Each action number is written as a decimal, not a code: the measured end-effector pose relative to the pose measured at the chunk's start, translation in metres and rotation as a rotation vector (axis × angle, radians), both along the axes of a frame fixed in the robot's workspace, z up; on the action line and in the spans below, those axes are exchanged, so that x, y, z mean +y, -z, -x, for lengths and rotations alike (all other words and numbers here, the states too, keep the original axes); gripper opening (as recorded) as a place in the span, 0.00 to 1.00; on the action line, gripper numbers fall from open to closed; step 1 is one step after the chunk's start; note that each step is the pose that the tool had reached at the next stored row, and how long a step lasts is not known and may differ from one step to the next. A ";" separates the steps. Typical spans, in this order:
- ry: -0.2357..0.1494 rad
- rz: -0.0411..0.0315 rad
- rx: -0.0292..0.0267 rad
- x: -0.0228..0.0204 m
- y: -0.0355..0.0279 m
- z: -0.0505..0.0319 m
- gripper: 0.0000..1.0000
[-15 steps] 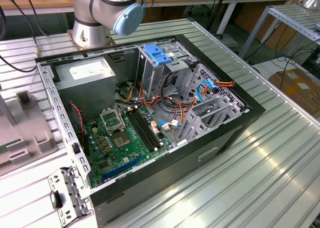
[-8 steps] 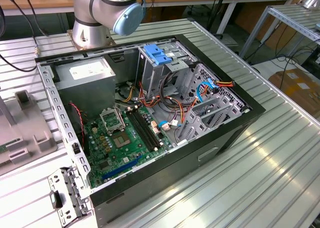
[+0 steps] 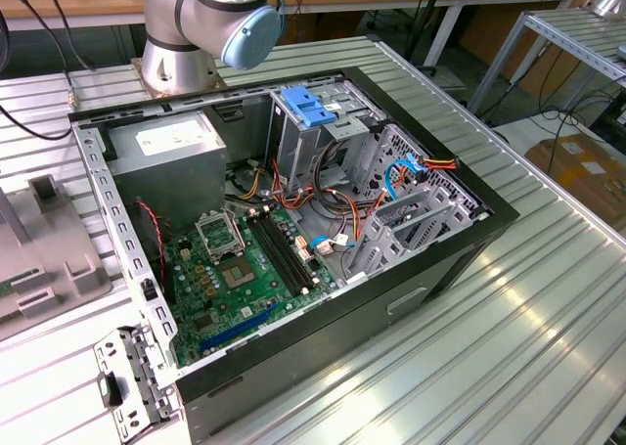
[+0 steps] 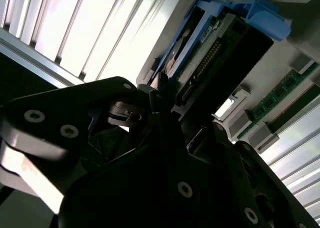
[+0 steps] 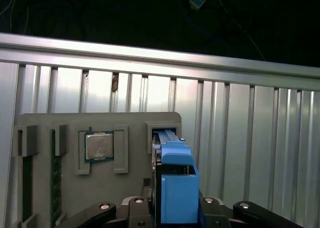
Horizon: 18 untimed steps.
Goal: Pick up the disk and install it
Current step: 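Pick up the disk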
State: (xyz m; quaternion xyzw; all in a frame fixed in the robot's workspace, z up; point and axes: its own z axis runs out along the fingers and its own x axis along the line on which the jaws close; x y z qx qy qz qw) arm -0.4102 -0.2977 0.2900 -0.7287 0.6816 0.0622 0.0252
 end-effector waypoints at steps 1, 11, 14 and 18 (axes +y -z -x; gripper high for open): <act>0.000 0.0000 0.0000 0.0000 -0.0002 0.0000 0.37; 0.000 0.0000 0.0000 0.0000 -0.0047 0.0000 0.37; 0.000 0.0000 0.0001 0.0000 -0.0055 0.0000 0.37; 0.000 0.0001 0.0001 0.0000 -0.0061 0.0000 0.37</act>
